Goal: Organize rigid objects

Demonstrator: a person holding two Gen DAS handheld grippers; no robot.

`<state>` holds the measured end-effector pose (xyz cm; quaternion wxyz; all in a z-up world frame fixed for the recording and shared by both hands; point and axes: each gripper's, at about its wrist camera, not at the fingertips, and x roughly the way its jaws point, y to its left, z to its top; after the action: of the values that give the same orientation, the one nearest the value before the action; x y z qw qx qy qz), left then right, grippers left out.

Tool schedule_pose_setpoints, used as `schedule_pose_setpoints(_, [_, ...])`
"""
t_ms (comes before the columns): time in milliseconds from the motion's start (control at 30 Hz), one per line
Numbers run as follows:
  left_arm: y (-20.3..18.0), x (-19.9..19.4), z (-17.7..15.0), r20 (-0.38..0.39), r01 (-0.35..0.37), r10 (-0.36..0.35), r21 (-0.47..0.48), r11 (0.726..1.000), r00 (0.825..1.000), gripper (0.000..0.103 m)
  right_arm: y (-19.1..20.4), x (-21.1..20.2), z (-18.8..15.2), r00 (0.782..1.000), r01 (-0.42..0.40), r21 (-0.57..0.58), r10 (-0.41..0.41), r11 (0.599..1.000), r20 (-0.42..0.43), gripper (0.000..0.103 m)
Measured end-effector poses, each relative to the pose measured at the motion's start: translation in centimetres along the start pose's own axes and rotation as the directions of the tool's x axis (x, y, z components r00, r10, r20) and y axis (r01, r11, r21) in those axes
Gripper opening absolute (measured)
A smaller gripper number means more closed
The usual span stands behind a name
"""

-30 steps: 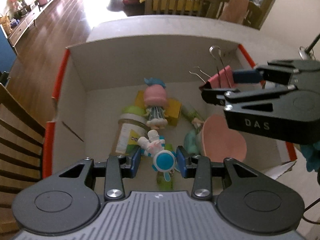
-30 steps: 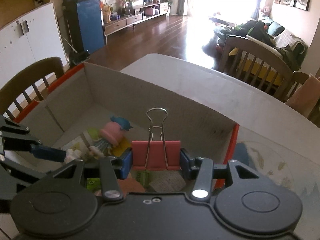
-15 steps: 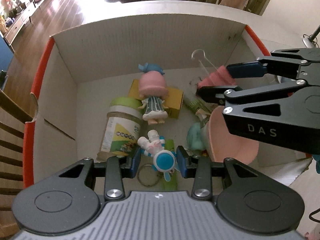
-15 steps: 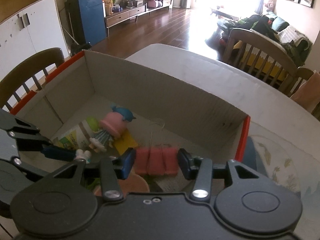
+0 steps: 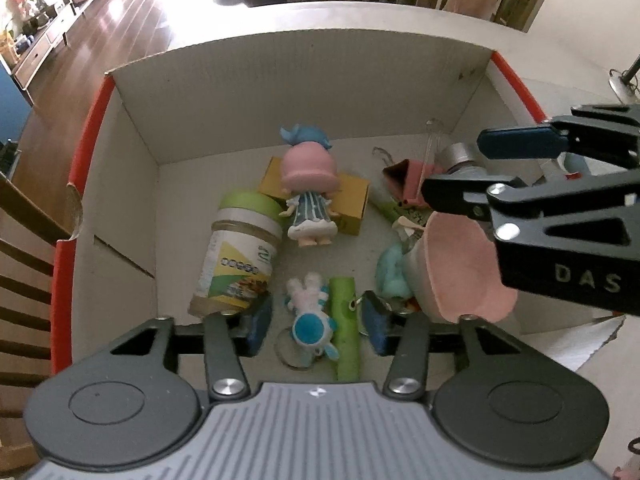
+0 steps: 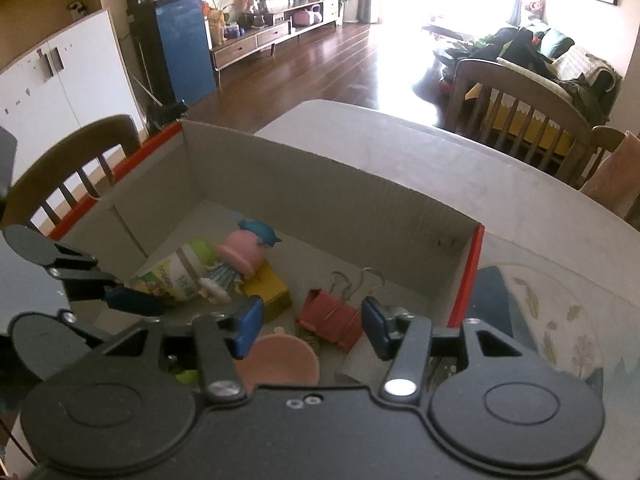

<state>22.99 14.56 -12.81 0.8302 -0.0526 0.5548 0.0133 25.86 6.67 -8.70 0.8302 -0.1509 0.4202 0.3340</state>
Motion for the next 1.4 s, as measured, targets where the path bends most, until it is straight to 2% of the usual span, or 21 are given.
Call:
schedule_pose_setpoints(67, [0.0,-0.4,0.1,0.009,-0.007,0.007,-0.006,1.0,1.0,0.058,0.0,-0.6,-0.1,1.0,-0.005,0.007,0.005,1.0,0.01,0.054])
schedule_pose_setpoints(300, [-0.3,-2.8,-0.6,0.057,-0.028,0.028,-0.013,1.0,0.998,0.058,0.0,-3.3,-0.8,0.998,-0.03,0.027,0.028,0.999,0.055,0.055])
schedule_pose_setpoints(367, [-0.4,-3.6,-0.9,0.077,-0.033,0.034,-0.016,0.999,0.996,0.058,0.0,-4.3,-0.9,0.996,-0.041,0.032,0.038,0.999,0.075,0.062])
schedule_pose_setpoints(600, [-0.6,-6.6,-1.7,0.17,-0.069,0.072,-0.025,0.997,0.983,0.058,0.1,-7.8,-1.7,0.986,-0.079,0.035,0.073,0.996,0.149,0.066])
schedule_pose_setpoints(667, [-0.6,-7.5,-1.9,0.195,-0.067,0.071,-0.031,0.997,0.978,0.058,0.1,-8.7,-1.9,0.982,-0.087,0.038,0.079,0.995,0.169,0.071])
schedule_pose_setpoints(733, [-0.6,-8.2,-2.1,0.213,-0.061,0.069,-0.042,0.997,0.975,0.065,0.2,-9.5,-2.2,0.979,-0.095,0.038,0.086,0.995,0.187,0.073])
schedule_pose_setpoints(1100, [-0.7,-11.2,-3.2,0.287,-0.031,0.047,-0.061,0.998,0.957,0.065,0.0,-12.5,-4.1,0.956,-0.143,0.054,0.124,0.988,0.265,0.086])
schedule_pose_setpoints(1167, [-0.7,-11.6,-3.4,0.302,-0.018,0.037,-0.068,0.998,0.953,0.073,-0.2,-12.9,-4.3,0.952,-0.151,0.066,0.127,0.986,0.277,0.09])
schedule_pose_setpoints(1200, [-0.8,-11.8,-3.4,0.311,-0.015,0.036,-0.07,0.997,0.95,0.081,-0.4,-13.1,-4.4,0.951,-0.152,0.071,0.126,0.986,0.282,0.091])
schedule_pose_setpoints(1400, [-1.3,-12.8,-3.6,0.339,-0.013,0.036,-0.07,0.997,0.94,0.082,-1.1,-14.1,-5.2,0.939,-0.17,0.1,0.131,0.98,0.319,0.097])
